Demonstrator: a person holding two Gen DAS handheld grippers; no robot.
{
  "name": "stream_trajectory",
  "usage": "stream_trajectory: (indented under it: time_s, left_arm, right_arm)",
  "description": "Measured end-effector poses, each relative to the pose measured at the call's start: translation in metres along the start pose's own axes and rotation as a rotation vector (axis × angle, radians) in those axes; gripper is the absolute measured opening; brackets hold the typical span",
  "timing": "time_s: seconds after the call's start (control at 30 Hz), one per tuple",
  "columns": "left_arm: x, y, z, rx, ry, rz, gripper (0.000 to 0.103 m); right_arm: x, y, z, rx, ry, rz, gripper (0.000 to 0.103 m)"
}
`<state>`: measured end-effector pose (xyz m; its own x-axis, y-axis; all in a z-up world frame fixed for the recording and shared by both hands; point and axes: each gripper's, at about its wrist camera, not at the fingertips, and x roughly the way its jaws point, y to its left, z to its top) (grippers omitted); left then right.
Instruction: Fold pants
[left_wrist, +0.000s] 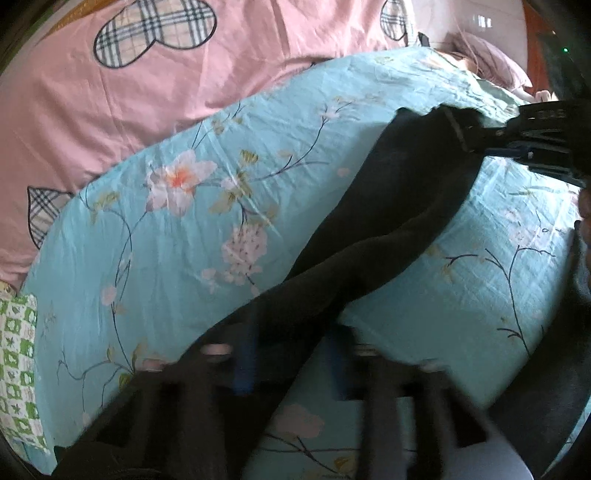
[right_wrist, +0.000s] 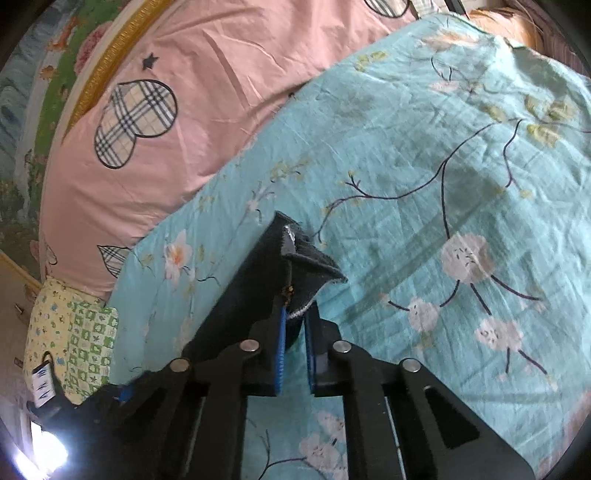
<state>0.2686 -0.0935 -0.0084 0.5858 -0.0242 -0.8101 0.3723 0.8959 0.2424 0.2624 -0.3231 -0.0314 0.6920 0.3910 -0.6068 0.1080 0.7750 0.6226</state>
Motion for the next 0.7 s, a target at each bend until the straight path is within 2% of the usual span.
stream_trajectory:
  time_s: [0.27,0.5,0.7]
  left_arm:
    - [-0.054,0.012,-0.019,-0.081,-0.069,-0.106,0.01]
    - [-0.098,-0.012,-0.049,-0.081,-0.098,-0.177,0.009]
    - [-0.125,-0.038,-0.073,-0.055,-0.115,-0.193,0.009]
  right_arm:
    - [-0.05,0.012,-0.012,-0.003,-0.052,0.037,0.009]
    - [-0.106,0.014,-0.039,-0.013,-0.069,0.059,0.009]
    - [-0.142,0.001,-0.068,0.002,-0.058,0.047,0.009]
